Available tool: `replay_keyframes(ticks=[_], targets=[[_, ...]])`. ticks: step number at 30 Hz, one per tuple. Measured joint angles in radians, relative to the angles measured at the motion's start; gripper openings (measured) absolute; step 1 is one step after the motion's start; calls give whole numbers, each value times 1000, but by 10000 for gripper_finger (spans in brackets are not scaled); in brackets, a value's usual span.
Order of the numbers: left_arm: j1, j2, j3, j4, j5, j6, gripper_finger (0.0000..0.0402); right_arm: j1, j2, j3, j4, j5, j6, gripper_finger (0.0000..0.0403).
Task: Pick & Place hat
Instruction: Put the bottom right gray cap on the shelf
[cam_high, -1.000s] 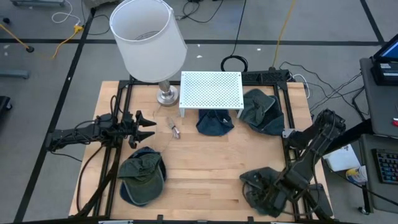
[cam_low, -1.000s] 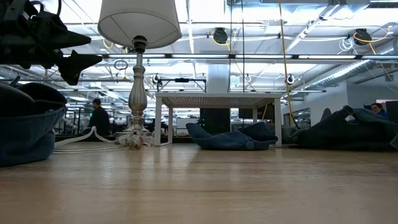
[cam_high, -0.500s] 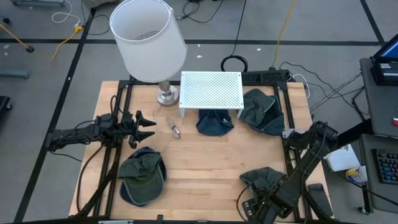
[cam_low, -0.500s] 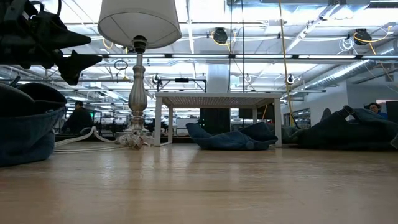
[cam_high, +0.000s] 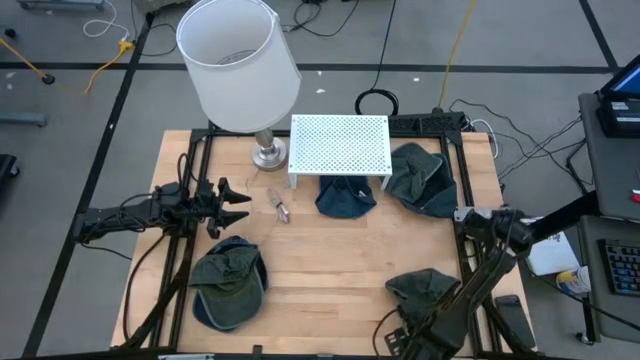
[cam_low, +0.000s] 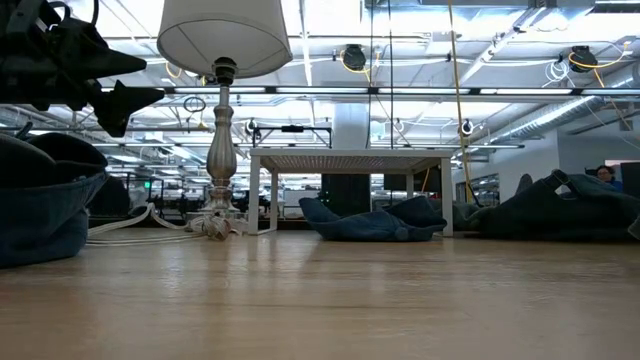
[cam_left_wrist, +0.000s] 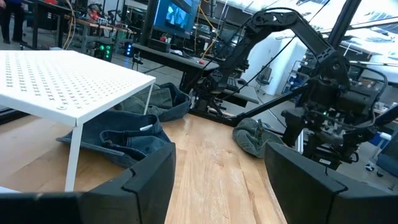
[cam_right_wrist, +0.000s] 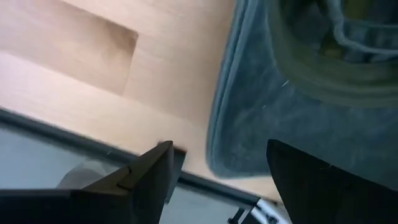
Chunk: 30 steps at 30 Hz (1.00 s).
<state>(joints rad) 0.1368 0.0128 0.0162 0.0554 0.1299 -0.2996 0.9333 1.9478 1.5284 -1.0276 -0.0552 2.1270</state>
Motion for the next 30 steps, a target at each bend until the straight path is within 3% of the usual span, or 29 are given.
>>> replay_keyframes(ticks=[10,14,21,27,30], targets=[[0,0,0,0,0,0,250,0,40,0,-7,-1,-20,238],[0,0,0,0,0,0,250,0,40,0,-17,-15,5,181],[0,0,0,0,0,0,250,2,36,1,-9,-34,46,27],[0,0,0,0,0,0,250,5,16,3,-6,-51,24,16],[0,0,0,0,0,0,250,5,-20,3,-18,-12,-20,7]])
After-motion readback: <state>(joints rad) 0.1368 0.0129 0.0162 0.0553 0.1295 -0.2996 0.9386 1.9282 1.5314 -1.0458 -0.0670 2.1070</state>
